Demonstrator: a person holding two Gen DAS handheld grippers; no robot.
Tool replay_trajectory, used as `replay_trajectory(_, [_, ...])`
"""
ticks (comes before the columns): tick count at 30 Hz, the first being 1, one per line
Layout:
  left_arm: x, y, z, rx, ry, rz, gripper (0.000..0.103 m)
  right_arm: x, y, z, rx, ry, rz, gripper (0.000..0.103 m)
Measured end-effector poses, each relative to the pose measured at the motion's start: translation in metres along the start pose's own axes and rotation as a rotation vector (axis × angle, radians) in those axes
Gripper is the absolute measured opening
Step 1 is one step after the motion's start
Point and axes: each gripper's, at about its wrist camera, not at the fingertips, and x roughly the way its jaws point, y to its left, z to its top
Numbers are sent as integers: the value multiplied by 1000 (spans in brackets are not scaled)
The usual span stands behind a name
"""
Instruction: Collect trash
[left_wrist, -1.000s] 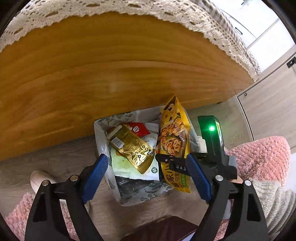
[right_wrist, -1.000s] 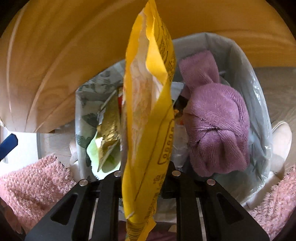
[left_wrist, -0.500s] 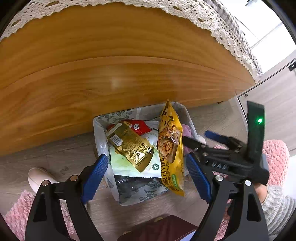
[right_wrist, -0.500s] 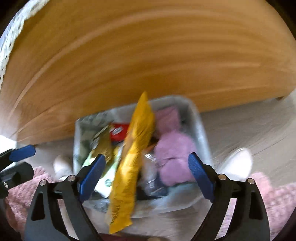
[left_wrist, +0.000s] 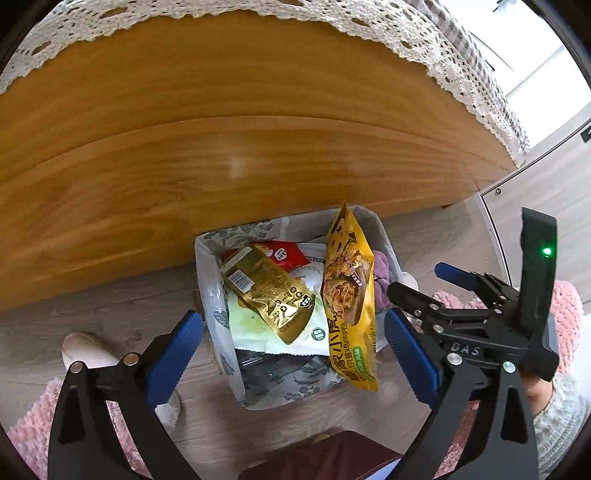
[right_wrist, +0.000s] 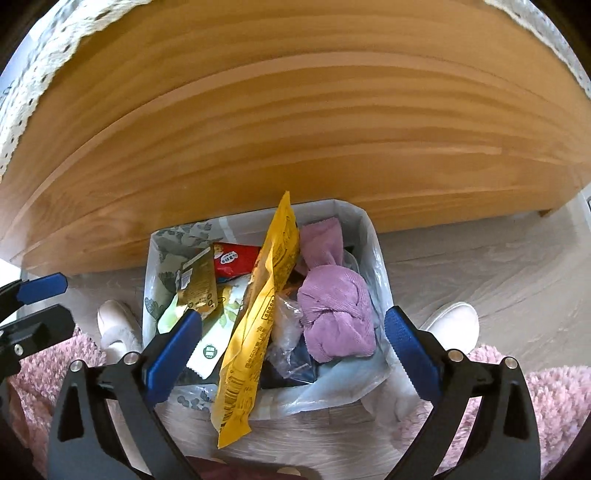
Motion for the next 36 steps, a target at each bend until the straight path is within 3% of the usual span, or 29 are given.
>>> replay_trajectory(6, [-3,-1,-3,19,-1,77,95,-5,7,-3,-23,-6,-20,95])
replay_trajectory(8, [-8,0,-4,14,-16,63,95,-10,7,-4,-24,-5,-22,95])
replay_trajectory(26, [-124,-52,-31,97,-323,21,95,-137,1,-28,-17,-105,16,95])
replay_trajectory(31, [-154,-70,-44,145,-410,92,95,-171,1,-32,-28,-137,36,95])
replay_trajectory(36, [-176,-81,-53,156,-449,102,95,-196,7,-36,-40,-183,35,95])
